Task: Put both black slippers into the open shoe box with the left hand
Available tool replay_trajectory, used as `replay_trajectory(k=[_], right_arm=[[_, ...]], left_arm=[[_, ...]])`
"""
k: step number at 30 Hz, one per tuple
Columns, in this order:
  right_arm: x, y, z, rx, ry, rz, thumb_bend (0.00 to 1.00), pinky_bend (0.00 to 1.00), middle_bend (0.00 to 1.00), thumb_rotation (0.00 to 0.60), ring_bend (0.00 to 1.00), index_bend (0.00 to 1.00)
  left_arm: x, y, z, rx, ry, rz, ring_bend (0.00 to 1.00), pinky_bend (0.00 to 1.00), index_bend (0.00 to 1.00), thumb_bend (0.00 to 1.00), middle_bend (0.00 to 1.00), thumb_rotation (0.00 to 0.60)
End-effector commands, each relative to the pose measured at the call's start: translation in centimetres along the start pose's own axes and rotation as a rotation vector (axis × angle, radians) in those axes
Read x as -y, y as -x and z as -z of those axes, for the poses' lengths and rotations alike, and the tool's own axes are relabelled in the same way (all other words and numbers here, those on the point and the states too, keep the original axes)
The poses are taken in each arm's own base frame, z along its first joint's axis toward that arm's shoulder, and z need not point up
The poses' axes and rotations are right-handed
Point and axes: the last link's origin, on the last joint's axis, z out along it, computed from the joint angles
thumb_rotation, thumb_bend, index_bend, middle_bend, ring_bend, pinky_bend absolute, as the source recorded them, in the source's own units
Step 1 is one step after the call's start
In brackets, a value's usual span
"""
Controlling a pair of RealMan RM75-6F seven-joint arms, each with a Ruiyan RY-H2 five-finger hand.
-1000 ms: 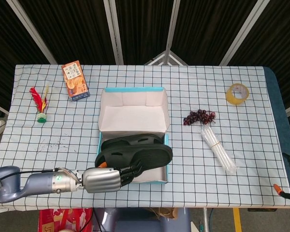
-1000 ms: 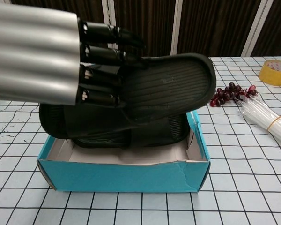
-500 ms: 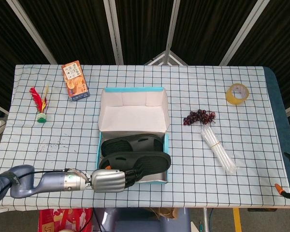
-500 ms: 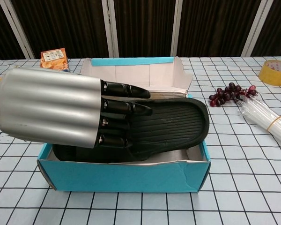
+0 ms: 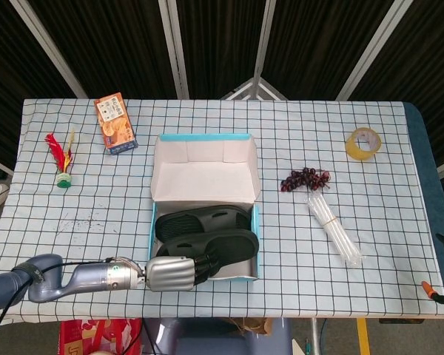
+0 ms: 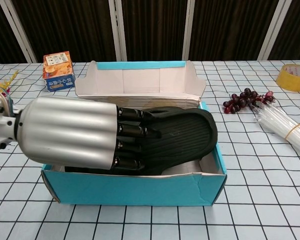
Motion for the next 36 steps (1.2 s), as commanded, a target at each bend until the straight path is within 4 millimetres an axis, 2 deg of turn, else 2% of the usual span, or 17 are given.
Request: replay_trajectory(k=[1, 9, 16, 21, 29, 33, 36], right_arm=[[0.0, 0.0, 0.0, 0.000, 0.001, 0.000, 0.31, 0.11, 0.11, 0.600, 0.18, 0.06], [0.0, 0.1, -0.1, 0.006, 0.006, 0.005, 0.31, 0.11, 0.11, 0.600, 0.18, 0.06], [0.1, 0.1, -0.1, 0.008, 0.008, 0.008, 0.31, 0.11, 0.11, 0.600, 0.18, 0.06], [0.0, 0.2, -0.2, 0.009, 0.013, 0.009, 0.31, 0.11, 0.11, 0.600, 0.18, 0.06], [-0.1, 0.1, -0.2, 0.009, 0.016, 0.009, 0.31, 0.11, 0.11, 0.600, 0.18, 0.06], [-0.1, 0.2, -0.2, 0.010, 0.014, 0.009, 0.31, 0.11, 0.11, 0.600, 0.18, 0.06], [0.0, 0.2, -0.2, 0.011, 0.013, 0.009, 0.31, 0.11, 0.11, 0.600, 0.18, 0.06]], left_arm=[[-0.5, 0.4, -0.1, 0.006, 0.004, 0.036, 0.13, 0.18, 0.51, 0.36, 0.52, 0.600], [-1.6, 1.3, -0.2, 0.029, 0.035, 0.108, 0.13, 0.21, 0.51, 0.36, 0.51, 0.600], [-1.9, 1.8, -1.1, 0.040, 0.043, 0.157, 0.13, 0.29, 0.50, 0.36, 0.51, 0.600], [-2.9, 2.5, -1.6, 0.071, 0.075, 0.202, 0.13, 0.34, 0.50, 0.38, 0.51, 0.600], [-2.8, 2.7, -1.8, 0.101, 0.084, 0.238, 0.13, 0.39, 0.48, 0.41, 0.50, 0.600], [-2.5, 2.5, -1.9, 0.080, 0.070, 0.216, 0.10, 0.37, 0.41, 0.39, 0.45, 0.600], [-2.0, 2.4, -1.8, 0.073, 0.053, 0.192, 0.03, 0.31, 0.28, 0.36, 0.31, 0.600]])
